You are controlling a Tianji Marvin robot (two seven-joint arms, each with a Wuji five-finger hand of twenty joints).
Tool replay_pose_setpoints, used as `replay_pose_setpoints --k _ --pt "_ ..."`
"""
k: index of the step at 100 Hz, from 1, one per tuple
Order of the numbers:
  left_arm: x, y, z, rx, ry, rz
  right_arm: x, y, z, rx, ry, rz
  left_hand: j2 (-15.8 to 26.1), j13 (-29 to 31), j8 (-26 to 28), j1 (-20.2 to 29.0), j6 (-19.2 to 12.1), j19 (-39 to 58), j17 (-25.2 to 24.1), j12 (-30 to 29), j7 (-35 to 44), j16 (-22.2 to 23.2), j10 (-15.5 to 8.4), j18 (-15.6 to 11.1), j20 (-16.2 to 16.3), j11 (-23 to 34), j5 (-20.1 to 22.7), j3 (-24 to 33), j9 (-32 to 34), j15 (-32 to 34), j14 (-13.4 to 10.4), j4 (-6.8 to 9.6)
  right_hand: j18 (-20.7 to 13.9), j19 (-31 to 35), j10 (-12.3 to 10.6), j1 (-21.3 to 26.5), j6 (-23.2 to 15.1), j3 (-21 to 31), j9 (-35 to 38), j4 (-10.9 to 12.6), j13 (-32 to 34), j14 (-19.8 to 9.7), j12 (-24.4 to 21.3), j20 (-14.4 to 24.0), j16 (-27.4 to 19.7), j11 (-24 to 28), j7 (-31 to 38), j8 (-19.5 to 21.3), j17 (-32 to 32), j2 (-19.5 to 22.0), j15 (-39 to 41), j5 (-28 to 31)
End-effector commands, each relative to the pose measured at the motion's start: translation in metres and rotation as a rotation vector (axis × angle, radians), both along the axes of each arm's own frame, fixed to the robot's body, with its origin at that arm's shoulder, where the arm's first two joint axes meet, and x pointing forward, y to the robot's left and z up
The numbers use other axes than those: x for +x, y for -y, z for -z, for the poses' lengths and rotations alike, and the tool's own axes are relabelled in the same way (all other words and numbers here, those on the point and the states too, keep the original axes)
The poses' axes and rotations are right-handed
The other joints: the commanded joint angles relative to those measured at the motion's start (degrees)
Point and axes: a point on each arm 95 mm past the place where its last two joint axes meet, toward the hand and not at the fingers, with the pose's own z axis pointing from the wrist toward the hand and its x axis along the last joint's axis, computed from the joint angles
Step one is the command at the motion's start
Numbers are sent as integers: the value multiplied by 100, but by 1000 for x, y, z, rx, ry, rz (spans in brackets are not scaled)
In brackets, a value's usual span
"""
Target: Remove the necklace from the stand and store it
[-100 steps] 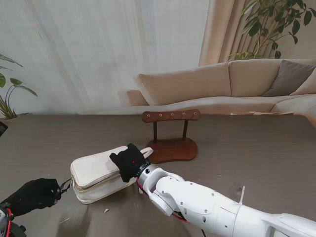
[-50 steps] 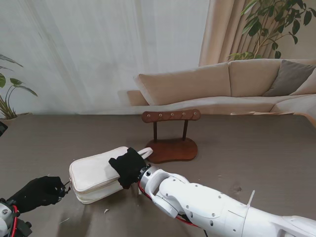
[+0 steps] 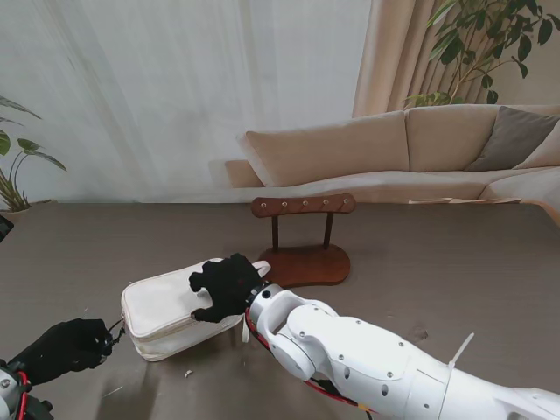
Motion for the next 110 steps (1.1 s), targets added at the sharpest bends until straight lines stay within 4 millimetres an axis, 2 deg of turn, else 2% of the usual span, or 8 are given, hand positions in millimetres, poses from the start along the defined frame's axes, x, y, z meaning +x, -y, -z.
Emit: replay_pose_setpoints --k 1,15,23,39,48,55,91,110 --pt "-6 1 5 -4 -33 5 5 -17 -15 21 19 -8 130 93 177 238 -192 150 -163 -38 466 156 232 70 23 54 273 -89 137 -76 32 76 185 -64 -53 -127 -120 -50 -185 165 -132 123 -74 -125 -67 124 124 97 -1581 251 22 -140" --pt "-8 1 5 2 -42 2 15 -27 -18 42 2 56 135 92 182 242 -187 147 -167 -36 459 156 236 73 25 49 271 -103 132 -75 32 80 209 7 4 -134 -66 529 -152 178 -118 196 -109 -196 -142 190 262 147 -1544 484 49 -24" --pt "-7 1 4 8 -47 5 21 -30 -20 8 24 82 138 92 184 243 -188 147 -166 -36 457 156 237 73 25 48 272 -106 132 -75 32 81 176 15 15 -72 -41 622 -222 152 -183 170 -128 -220 -179 173 219 133 -1533 256 4 -133" --pt "-6 5 2 11 -55 16 34 -29 -17 -107 10 131 142 86 190 242 -196 146 -167 -35 454 156 226 62 27 47 262 -111 132 -77 29 84 170 -225 105 -128 133 -63 -586 132 -531 252 -255 -424 -384 -5 -14 32 -1748 109 -294 -585" --pt "-5 8 2 8 -63 24 42 -24 -12 -162 -45 163 140 86 193 243 -190 143 -175 -36 456 156 241 68 27 42 269 -115 129 -77 29 84 200 -549 262 -113 360 -934 -931 260 -902 346 -449 -579 -571 -204 -220 -81 -2002 348 -581 -965" --pt "-3 9 2 11 -69 29 48 -19 -9 -196 -77 185 140 83 191 243 -191 142 -174 -32 452 156 236 67 28 45 267 -117 129 -78 29 84 243 -722 359 -295 522 -1287 -1152 363 -1117 413 -565 -635 -667 -339 -354 -155 -2117 449 -741 -1230" --pt "1 13 5 9 -88 36 69 -4 11 -284 -225 326 140 79 191 246 -175 141 -179 -32 452 156 246 64 33 47 271 -110 129 -77 32 86 171 -979 685 -813 1478 -1332 -1792 472 -1543 484 -745 -637 -863 -648 -572 -350 -2268 606 -1028 -1929" --pt "3 14 6 5 -95 36 66 -4 18 -276 -324 356 141 84 187 247 -166 141 -178 -34 445 156 253 68 37 46 262 -114 129 -88 44 85 -45 -511 657 -856 1665 -1279 -1413 474 -1161 308 -639 -214 -580 -342 -279 -367 -2089 580 -561 -1504"
